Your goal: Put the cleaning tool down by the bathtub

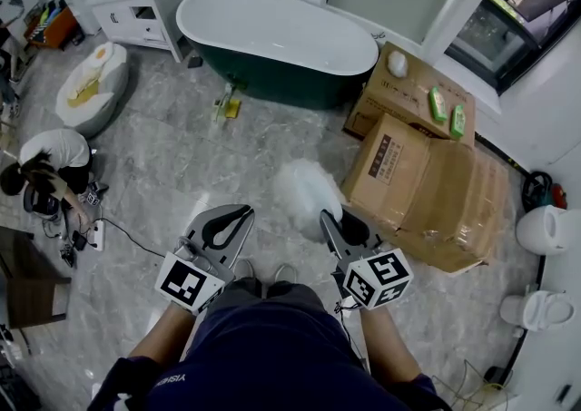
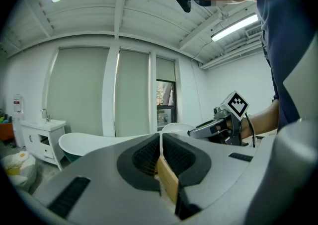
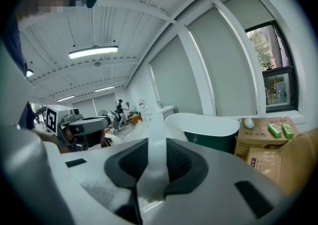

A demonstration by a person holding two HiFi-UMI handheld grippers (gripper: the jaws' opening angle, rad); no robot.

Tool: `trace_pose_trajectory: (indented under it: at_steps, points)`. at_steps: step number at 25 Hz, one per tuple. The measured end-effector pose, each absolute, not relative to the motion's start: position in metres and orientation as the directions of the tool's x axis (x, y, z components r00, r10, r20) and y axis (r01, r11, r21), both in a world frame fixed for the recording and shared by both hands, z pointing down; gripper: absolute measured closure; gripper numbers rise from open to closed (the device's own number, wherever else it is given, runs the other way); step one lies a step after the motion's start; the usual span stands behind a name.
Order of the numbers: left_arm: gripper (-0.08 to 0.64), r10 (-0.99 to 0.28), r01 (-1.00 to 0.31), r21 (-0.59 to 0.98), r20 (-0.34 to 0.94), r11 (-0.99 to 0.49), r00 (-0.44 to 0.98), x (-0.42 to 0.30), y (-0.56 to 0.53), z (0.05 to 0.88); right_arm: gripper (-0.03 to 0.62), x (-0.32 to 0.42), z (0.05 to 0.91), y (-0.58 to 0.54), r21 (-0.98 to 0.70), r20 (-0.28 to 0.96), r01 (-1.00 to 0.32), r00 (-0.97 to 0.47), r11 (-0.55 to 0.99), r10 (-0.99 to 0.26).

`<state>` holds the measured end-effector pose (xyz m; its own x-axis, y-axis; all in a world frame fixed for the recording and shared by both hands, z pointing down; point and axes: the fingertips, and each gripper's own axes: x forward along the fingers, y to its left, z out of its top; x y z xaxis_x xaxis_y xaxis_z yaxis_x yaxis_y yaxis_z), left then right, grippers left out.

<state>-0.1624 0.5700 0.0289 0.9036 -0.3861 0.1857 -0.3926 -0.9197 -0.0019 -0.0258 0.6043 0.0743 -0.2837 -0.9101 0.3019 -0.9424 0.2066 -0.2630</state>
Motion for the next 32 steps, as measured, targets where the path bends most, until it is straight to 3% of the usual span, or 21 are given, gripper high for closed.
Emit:
trace_pose_trajectory:
  at_steps: [32]
  points:
    - [0.517,-0.413,-0.417,-0.024,0.188,-0.909,0.891,-0.104,0.53,0.034,0.505,0.043,0.082,0.571,-0.271,0.295,-0.939,-0.291,0.212,-0.91]
